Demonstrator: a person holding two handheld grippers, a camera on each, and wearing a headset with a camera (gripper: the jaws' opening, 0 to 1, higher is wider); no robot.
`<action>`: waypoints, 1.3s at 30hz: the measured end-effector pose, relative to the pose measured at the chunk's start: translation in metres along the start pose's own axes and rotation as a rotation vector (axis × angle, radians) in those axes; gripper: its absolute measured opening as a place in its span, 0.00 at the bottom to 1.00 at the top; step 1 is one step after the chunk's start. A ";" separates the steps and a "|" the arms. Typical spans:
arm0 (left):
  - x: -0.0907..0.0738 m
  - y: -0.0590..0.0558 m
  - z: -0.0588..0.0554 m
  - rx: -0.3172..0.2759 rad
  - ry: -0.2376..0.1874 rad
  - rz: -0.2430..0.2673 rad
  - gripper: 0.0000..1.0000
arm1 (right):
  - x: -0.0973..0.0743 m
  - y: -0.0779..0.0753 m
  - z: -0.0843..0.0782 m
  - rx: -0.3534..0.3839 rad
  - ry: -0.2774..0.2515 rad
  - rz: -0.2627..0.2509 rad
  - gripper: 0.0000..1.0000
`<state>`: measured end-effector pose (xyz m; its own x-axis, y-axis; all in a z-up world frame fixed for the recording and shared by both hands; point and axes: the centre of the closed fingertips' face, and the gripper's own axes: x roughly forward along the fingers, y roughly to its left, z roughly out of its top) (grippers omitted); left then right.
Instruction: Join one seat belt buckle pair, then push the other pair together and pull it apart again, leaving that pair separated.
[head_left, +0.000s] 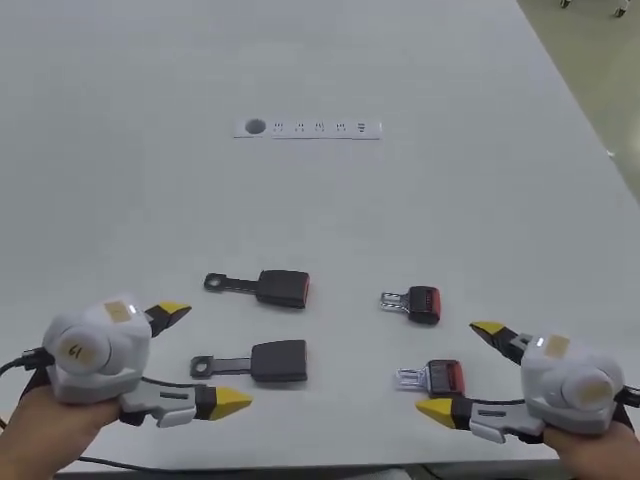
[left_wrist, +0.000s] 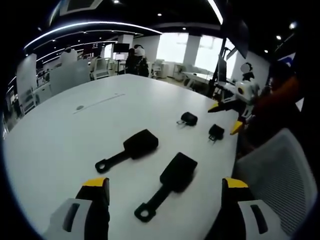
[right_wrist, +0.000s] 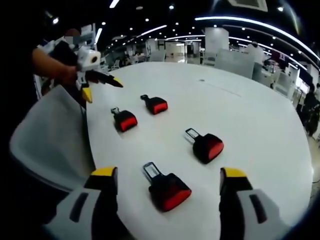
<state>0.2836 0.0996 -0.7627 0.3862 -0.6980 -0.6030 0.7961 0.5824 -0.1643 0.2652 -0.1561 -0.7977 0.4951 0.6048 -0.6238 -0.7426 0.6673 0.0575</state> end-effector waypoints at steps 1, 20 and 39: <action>0.001 0.001 0.000 -0.001 0.001 -0.001 0.94 | 0.001 -0.001 -0.001 0.000 0.003 0.002 0.85; 0.029 0.000 -0.017 0.008 0.068 -0.055 0.93 | 0.013 -0.008 -0.015 -0.006 0.061 0.048 0.80; 0.057 0.005 -0.026 0.083 0.134 -0.129 0.89 | 0.020 -0.013 -0.030 -0.038 0.142 0.114 0.74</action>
<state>0.2977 0.0736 -0.8185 0.2179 -0.6996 -0.6805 0.8729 0.4516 -0.1847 0.2713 -0.1655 -0.8348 0.3398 0.6062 -0.7191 -0.8083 0.5792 0.1063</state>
